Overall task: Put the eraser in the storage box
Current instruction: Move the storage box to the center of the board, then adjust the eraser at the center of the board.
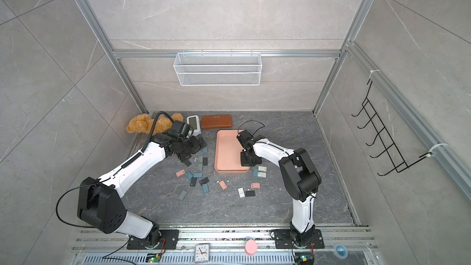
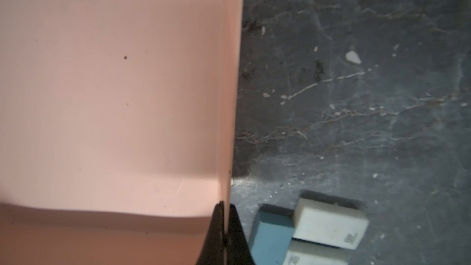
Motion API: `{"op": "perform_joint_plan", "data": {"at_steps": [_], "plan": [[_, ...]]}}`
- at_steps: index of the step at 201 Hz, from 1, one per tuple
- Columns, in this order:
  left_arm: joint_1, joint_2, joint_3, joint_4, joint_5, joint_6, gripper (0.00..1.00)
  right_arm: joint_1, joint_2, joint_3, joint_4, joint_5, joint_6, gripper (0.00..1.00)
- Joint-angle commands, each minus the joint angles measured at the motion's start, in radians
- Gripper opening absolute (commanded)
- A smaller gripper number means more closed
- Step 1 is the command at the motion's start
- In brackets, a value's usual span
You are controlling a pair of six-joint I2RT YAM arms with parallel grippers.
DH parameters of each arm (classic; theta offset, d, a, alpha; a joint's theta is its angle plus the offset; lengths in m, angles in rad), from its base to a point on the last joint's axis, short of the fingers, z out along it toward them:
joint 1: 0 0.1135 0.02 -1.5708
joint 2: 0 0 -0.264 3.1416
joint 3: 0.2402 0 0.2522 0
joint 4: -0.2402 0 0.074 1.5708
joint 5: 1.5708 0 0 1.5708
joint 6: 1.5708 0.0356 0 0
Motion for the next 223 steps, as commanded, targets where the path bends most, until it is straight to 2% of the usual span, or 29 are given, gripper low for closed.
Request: {"op": "perform_joint_plan", "data": {"at_steps": [1, 13, 80, 97, 148, 204, 223], "plan": [[-0.009, 0.007, 0.010, 0.011, 0.004, -0.025, 1.00, -0.008, 0.015, -0.005, -0.070, 0.061, 0.019, 0.00], [-0.011, 0.006, 0.009, 0.012, 0.004, -0.029, 1.00, -0.008, 0.016, -0.004, -0.068, 0.057, 0.014, 0.01], [-0.051, 0.030, 0.029, 0.010, -0.001, -0.011, 1.00, -0.014, -0.030, 0.026, -0.094, 0.073, -0.009, 0.34], [-0.064, 0.044, 0.037, 0.018, -0.004, -0.017, 1.00, -0.018, -0.047, 0.039, -0.113, 0.072, -0.010, 0.39], [-0.114, 0.101, 0.089, 0.029, -0.005, 0.001, 1.00, -0.050, -0.137, 0.032, -0.145, 0.085, -0.011, 0.71], [-0.156, 0.135, 0.132, 0.038, -0.008, 0.008, 1.00, -0.130, -0.218, 0.003, -0.169, 0.074, -0.009, 0.99], [-0.179, 0.140, 0.132, 0.049, -0.010, 0.007, 1.00, -0.163, -0.232, -0.028, -0.167, 0.058, -0.010, 1.00]]}}
